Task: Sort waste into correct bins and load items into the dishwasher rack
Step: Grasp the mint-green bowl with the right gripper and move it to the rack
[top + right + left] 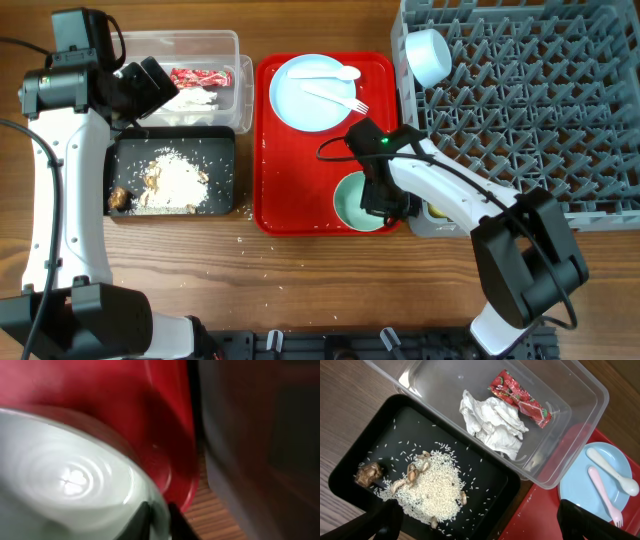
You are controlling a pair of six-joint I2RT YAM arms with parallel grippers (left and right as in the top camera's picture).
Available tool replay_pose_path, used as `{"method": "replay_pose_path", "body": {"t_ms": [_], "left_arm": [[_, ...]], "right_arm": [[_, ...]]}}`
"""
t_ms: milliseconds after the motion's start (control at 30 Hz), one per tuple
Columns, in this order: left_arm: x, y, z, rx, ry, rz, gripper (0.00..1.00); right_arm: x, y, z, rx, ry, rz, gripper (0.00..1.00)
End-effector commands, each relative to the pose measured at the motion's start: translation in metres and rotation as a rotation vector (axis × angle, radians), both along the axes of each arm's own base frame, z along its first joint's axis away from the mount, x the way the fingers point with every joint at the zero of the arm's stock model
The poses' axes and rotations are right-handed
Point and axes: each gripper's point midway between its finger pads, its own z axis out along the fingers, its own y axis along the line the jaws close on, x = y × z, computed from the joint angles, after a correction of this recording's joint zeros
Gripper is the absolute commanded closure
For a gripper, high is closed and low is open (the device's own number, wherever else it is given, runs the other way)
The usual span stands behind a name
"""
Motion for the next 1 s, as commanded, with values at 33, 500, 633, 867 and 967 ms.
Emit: {"method": "replay_pose_path", "body": {"t_ms": [33,500,633,867,967], "left_arm": [[0.001,0.002,0.004,0.013,-0.012,-0.006,0.0],[0.001,0.002,0.004,0.013,-0.012,-0.006,0.0],[0.001,0.002,0.004,0.013,-0.011,-0.006,0.0],[0.001,0.002,0.004,0.013,-0.011,-0.006,0.0],[0.001,0.002,0.004,0.013,-0.011,-0.006,0.0]], "right_arm": [[0.008,0.006,-0.005,0.017,-0.025,0.039,0.96],[0.097,-0.087,0.251,-0.347,-0.855,0.051,0.96],[0.094,-0.141,0.279,-0.757,-0.885,-0.009,0.96],[0.128,-0.155,0.251,-1.097,-0.7,0.122,0.96],[0.148,-0.151,0.227,-1.134,-0.656,0.159,0.96]]}}
